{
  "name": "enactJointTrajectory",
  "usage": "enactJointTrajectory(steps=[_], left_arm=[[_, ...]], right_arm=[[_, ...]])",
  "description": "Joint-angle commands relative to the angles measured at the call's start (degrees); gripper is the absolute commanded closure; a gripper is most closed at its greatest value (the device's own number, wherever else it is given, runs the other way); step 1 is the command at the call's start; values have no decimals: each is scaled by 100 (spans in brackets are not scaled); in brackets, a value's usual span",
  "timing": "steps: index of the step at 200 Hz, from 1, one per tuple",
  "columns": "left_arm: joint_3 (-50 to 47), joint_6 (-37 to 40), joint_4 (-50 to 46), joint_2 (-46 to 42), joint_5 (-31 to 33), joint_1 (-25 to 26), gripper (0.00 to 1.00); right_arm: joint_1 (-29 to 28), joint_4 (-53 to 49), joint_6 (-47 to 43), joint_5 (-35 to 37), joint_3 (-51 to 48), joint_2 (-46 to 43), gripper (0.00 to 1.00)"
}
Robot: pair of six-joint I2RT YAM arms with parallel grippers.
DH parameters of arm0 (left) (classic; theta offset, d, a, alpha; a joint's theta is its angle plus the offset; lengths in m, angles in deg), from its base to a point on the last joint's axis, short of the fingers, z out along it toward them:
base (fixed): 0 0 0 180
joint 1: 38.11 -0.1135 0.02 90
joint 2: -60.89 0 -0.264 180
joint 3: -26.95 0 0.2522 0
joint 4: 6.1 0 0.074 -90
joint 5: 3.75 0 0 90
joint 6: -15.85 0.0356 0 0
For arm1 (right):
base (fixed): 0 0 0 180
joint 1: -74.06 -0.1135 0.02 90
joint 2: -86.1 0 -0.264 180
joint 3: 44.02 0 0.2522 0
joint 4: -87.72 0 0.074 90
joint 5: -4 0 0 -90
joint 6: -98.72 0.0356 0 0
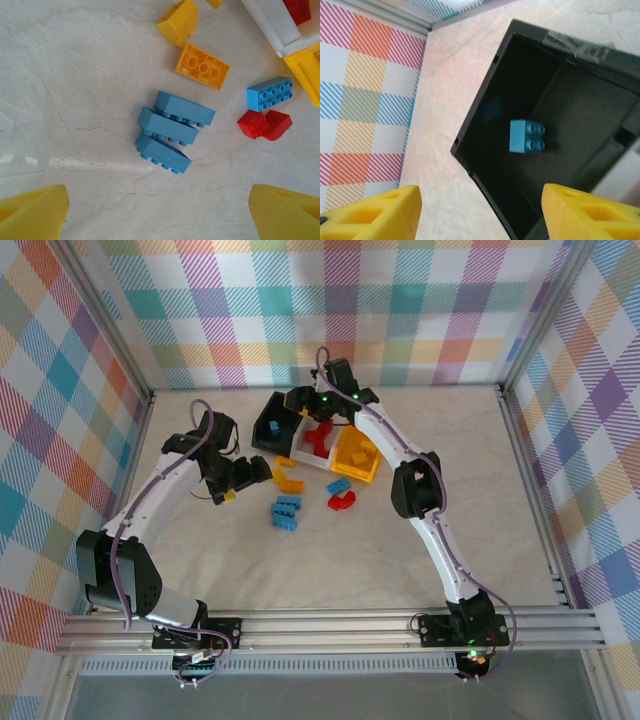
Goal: Sort the legos into containers by color
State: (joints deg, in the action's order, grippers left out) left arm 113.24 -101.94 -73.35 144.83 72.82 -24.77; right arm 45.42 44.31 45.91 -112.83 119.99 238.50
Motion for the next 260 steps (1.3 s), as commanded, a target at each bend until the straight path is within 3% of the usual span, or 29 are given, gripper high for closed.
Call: enactJointTrajectory(steps=[1,21,48,86,167,260], left_arm=[[-124,105,131,116,7,1,8],[-346,119,354,240,-78,163,8],[-374,390,472,614,150,649,9],[-496,549,676,942,345,918,9],[105,1443,890,2072,455,1091,9],[542,1751,825,2863,332,1258,11]], right_arm=[[-51,-1209,-524,135,-361,-1021,35],[-69,-1961,-1060,409,-1789,-2091,36],[-80,-1723,-1505,696,-4180,-3706,35],[-79,-1669,-1593,731,-5545,-4658,35],[-81,-1516,-1410,736,-6014,-5009,34],[-87,-1702,-1449,844,-6030,-4964,33]])
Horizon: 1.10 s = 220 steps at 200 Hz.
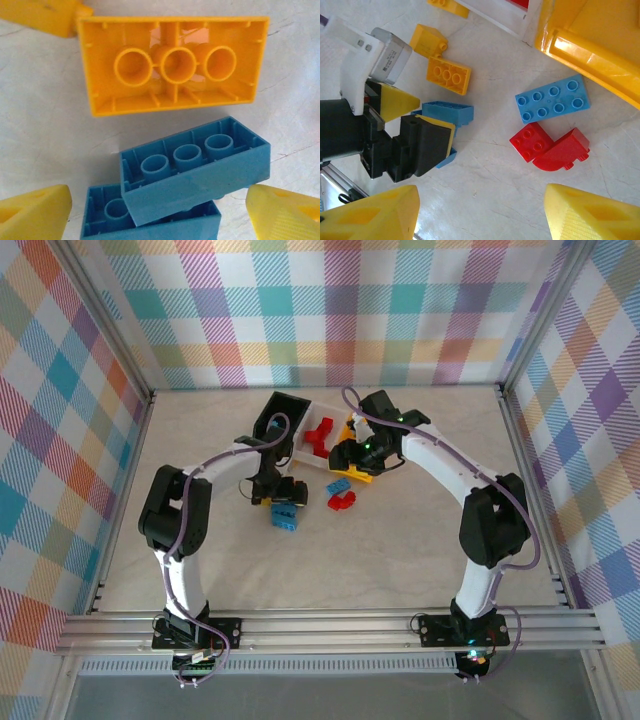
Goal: Sort the legos into containers by color
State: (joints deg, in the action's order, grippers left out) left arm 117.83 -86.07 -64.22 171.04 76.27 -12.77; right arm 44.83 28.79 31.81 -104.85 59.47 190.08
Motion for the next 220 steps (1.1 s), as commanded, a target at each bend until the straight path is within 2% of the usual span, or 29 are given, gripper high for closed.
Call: enactJointTrajectory(steps=[1,76,109,169,220], left_arm=[[84,164,-89,243,-13,58,11],[-11,167,-178,201,103,84,22],[-64,157,-220,187,136,85,33],[37,-13,-665,-233,230,24,34],[693,-389,-1092,-800,49,-295,34]], right_arm=[[-25,-154,-40,52,24,-115,33],[-13,-150,-68,53,-18,14,33],[-12,-121,-79,48,-66,41,32],[-4,-55,-119,90,-222,-42,32],[282,95,-33,53,-496,-360,32]])
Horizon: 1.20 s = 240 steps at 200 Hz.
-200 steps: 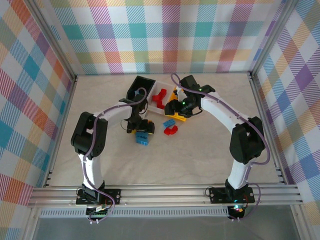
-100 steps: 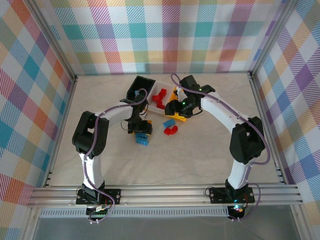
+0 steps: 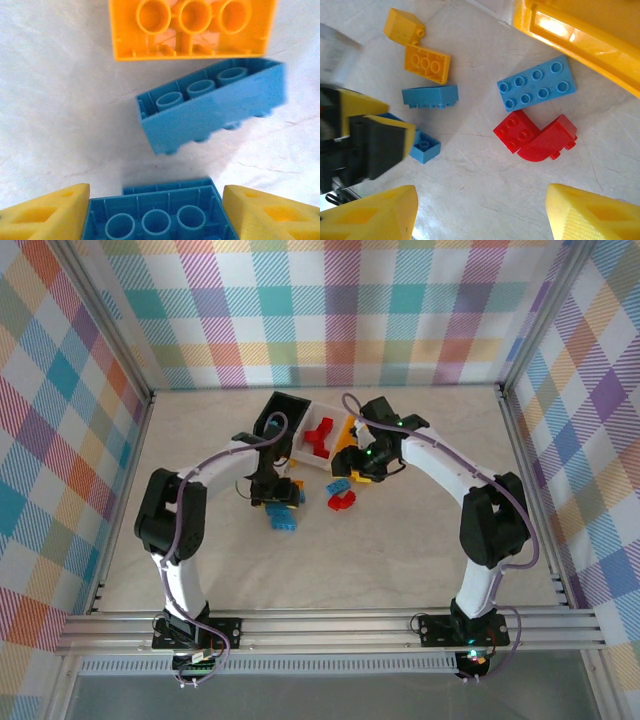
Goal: Sort the legos into containers by color
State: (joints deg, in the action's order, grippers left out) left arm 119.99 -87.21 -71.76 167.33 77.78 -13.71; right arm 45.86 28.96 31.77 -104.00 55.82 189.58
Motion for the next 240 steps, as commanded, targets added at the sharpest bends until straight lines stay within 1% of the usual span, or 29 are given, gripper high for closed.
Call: enactJointTrajectory(steps=[1,27,50,69,111,130,154,195,214,240], left_arm=[[497,-280,-338,-434,-111,-209,34],[1037,-502,-309,-355,-220,-452,34],[1617,-772,-110,-87,-253,-698,35],[2320,-1000,29,283,-251,-826,35],[3824,-1225,293,1343,109,-888,35],[4279,-1308,387,1791,272,-940,35],[4811,-1436,463,2353,443,-1025,35],[6322,-1421,69,3513,703,-1043,35],[6554,-1502,163,3741,731,-1068,34],[6582,-1595,274,3870,742,-1103,33]], right_arm=[[186,78,-28,-35,-138,-315,32],[284,12,-55,-46,-162,-403,31],[328,7,-21,-76,-166,-477,32],[351,-44,-28,-115,-142,-487,32],[351,-86,59,-277,-144,-476,32],[343,-186,28,-303,-109,-472,33],[269,-438,-228,-28,-50,-511,33],[-87,-760,-840,550,129,-278,32],[-251,-796,-1081,757,240,27,31],[-375,-695,-1230,906,524,506,31]])
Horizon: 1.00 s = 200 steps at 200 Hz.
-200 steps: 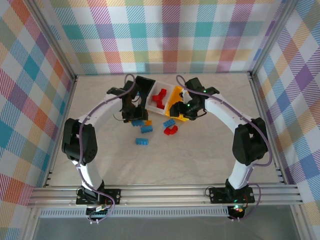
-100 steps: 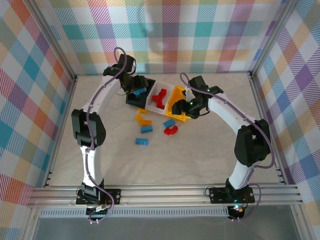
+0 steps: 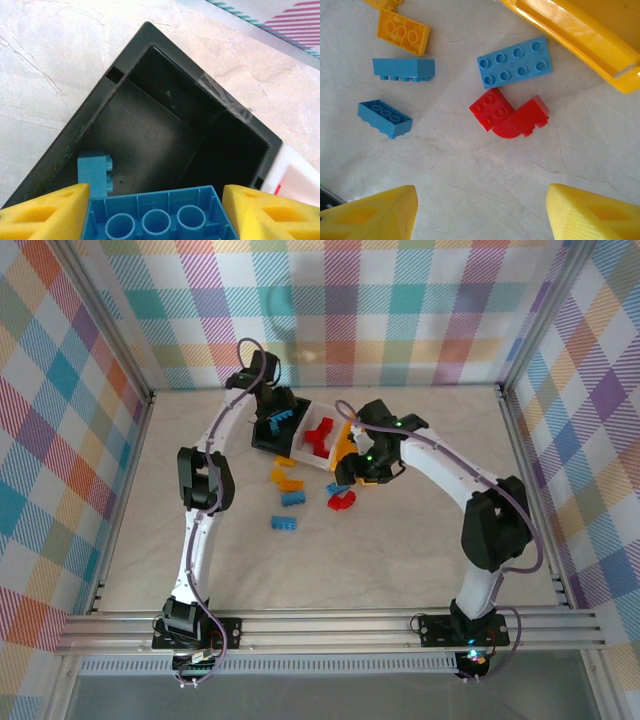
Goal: Sort the legos into containers by color
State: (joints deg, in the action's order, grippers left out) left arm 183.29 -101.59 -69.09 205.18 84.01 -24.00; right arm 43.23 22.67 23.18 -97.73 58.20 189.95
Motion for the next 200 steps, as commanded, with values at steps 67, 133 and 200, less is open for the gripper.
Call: enactJointTrajectory(steps=[67,133,200], left_arm=[[323,-280,-59,32,-179,-94,0],[-155,-210,-441,-759,-372,185,0],[-1761,-265,-218,-1994,-616,373,0]], right_arm=[[-327,396,-262,609,865,1529,27],[-358,445,-88,1023,1030,1943,11],[-415,835,-343,1031,1115,2254,13]])
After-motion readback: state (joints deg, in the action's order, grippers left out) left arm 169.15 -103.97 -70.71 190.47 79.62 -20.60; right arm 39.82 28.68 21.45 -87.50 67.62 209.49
